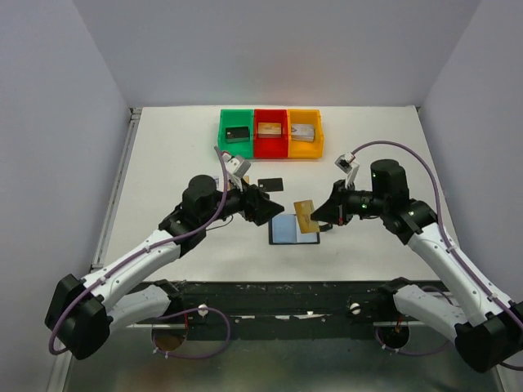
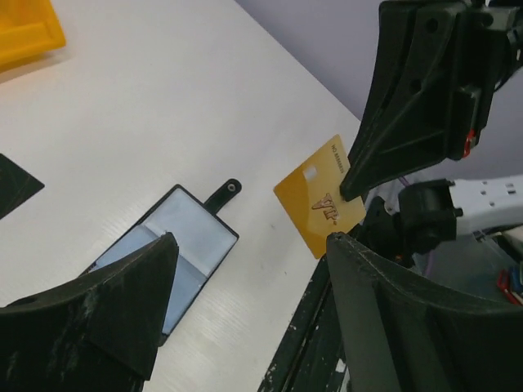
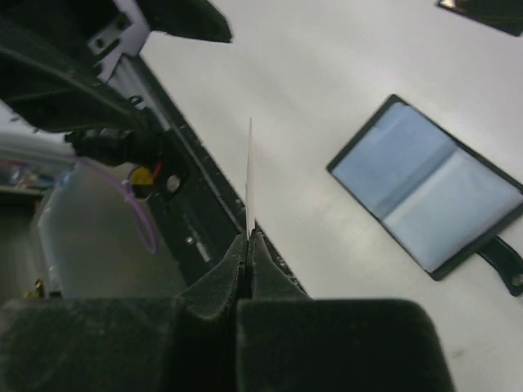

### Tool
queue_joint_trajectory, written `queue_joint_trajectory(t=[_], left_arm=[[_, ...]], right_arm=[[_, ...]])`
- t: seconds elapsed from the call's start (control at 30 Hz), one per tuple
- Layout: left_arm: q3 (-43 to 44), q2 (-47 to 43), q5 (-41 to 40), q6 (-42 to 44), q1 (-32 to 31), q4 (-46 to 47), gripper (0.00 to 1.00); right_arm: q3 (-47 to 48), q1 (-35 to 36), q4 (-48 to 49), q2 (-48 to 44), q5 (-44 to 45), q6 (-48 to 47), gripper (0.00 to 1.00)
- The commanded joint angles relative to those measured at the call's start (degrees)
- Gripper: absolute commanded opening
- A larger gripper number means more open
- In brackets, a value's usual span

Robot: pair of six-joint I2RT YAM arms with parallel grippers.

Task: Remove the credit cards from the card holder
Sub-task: Place the credit card at the center of the board.

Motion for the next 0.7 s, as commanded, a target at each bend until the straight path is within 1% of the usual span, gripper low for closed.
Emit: queue_joint_trajectory(t=[0.0,0.07,0.13,0.17,0.23,0.4,0.43,0.5,0.57,0.67], left_arm=[[-6.53,-2.37,26.15,-1.69,7.42,17.67,0.86],[-6.27,-1.06,34.33,-5.99,10.94,21.97,0.85],[-5.66,1.05,41.10,-10.91,12.80,27.85,0.82],[-5.40,2.10,43.14,-12.85,13.07,30.84,0.82],[-4.52,3.60,45.70,-14.97,12.98,34.11,0.81],[-4.60,6.15,49.57,-21.65,12.11,42.29,0.78],[-4.43,6.33,50.01,-21.48,11.49,42.12,0.78],[-3.73,6.42,50.19,-19.04,10.00,38.45,0.75],[-2.85,6.60,49.84,-15.79,8.68,33.26,0.70],[-2.06,7.12,49.93,-14.02,7.71,30.09,0.61]], right_arm=[[3.06,2.13,1.03,1.42,-16.06,-1.00,0.00],[3.93,3.09,0.42,2.30,-17.82,-1.35,0.00],[5.07,4.41,-1.07,3.35,-19.23,-2.40,0.00],[5.69,5.29,-1.51,3.62,-19.50,-2.67,0.00],[6.57,6.78,-2.39,4.58,-19.76,-3.54,0.00],[7.54,7.93,-4.42,5.90,-18.71,-5.04,0.00],[7.89,8.28,-4.94,5.99,-18.28,-5.30,0.00],[8.77,8.54,-5.64,6.52,-17.49,-5.57,0.00],[9.65,8.81,-6.08,7.04,-17.48,-5.66,0.00],[10.79,9.25,-6.61,7.92,-17.04,-6.09,0.00]])
